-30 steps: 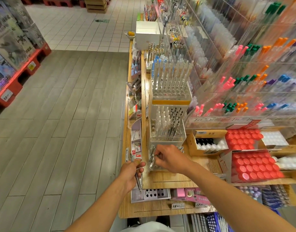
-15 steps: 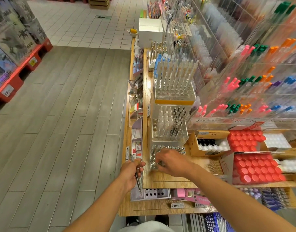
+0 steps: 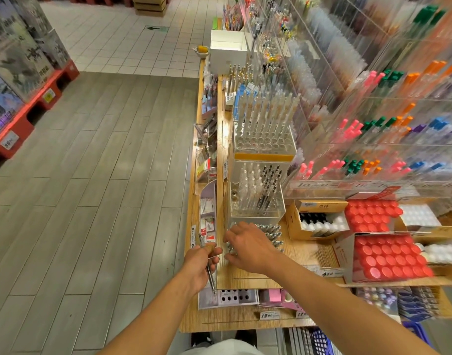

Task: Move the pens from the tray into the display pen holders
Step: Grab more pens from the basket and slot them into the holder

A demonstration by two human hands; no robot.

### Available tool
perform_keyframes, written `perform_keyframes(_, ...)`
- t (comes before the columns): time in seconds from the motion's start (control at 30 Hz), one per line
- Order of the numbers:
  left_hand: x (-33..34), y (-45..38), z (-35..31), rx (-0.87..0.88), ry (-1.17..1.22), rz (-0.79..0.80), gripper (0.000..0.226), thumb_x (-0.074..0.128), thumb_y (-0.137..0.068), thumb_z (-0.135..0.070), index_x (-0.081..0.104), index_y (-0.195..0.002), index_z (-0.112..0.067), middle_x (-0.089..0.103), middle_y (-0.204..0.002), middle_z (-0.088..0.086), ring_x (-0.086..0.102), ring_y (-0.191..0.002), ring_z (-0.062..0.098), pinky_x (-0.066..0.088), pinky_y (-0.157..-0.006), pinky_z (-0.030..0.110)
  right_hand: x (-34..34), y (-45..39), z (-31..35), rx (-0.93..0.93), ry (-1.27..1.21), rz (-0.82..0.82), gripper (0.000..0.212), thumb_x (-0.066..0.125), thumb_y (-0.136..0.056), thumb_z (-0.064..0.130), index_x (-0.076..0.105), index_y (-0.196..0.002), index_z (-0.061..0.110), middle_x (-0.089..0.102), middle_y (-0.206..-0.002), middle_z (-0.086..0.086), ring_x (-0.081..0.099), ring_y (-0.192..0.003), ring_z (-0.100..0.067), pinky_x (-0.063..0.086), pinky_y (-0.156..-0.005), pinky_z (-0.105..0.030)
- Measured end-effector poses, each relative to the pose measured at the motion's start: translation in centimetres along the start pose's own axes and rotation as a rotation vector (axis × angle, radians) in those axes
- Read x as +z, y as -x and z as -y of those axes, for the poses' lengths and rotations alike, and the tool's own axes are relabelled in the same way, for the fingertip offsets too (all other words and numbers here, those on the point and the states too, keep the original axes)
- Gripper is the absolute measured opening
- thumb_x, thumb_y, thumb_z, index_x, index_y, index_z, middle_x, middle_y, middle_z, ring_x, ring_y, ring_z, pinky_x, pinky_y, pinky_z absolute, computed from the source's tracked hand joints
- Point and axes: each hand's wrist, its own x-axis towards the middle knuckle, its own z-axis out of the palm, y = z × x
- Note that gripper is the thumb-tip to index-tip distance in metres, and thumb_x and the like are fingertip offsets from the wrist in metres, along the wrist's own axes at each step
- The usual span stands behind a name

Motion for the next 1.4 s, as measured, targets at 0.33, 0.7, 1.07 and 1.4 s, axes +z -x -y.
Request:
perform_keyframes(0.33,-0.3,0.5,-0.4,0.005,0.002,0.024,0.014,0.047,-0.102,-0.007,0.059,-0.108,-0.006,0.070,-0.087,0.010,0.052,-0.058,0.012,0.041,-0.050,0.023,-1.5,-0.9,-1.0,0.176,0.023,-0.036,0.018,0.062,-0.079,-0.003,0.064,-0.075,0.014,0.063,-0.071,0.001,0.056,-0.077,-0.022,0.051,-0.087,-0.034)
perform_keyframes(0.7,0.2,0.2,-0.4,0.088,-0.091,0.148,0.027,0.041,-0.106,-0.016,0.055,-0.127,-0.007,0.072,-0.106,0.010,0.057,-0.086,0.020,0.049,-0.084,0.036,-1.1,-1.6,-1.5,0.150,0.041,-0.014,0.005,0.066,-0.089,0.014,0.069,-0.092,0.015,0.064,-0.086,0.000,0.058,-0.089,-0.022,0.048,-0.087,-0.035)
perform_keyframes(1.07,0.6,-0.5,-1.3,0.334,-0.333,0.059,0.029,0.045,-0.104,-0.033,0.061,-0.120,-0.016,0.065,-0.118,0.004,0.058,-0.108,0.015,0.044,-0.086,0.026,-1.4,-2.0,-2.8,-0.024,0.130,0.068,0.017,0.063,-0.090,0.014,0.068,-0.106,0.014,0.064,-0.099,-0.002,0.055,-0.098,-0.022,0.044,-0.086,-0.033)
perform_keyframes(1.4,1.3,-0.5,-1.7,0.658,-0.537,0.004,0.020,0.045,-0.103,-0.010,0.054,-0.121,-0.012,0.058,-0.120,0.001,0.063,-0.102,0.015,0.057,-0.084,0.022,-1.0,-0.6,-3.5,0.037,-0.128,-0.154,0.025,0.057,-0.095,0.032,0.067,-0.115,0.019,0.068,-0.104,0.001,0.059,-0.101,-0.018,0.047,-0.095,-0.035)
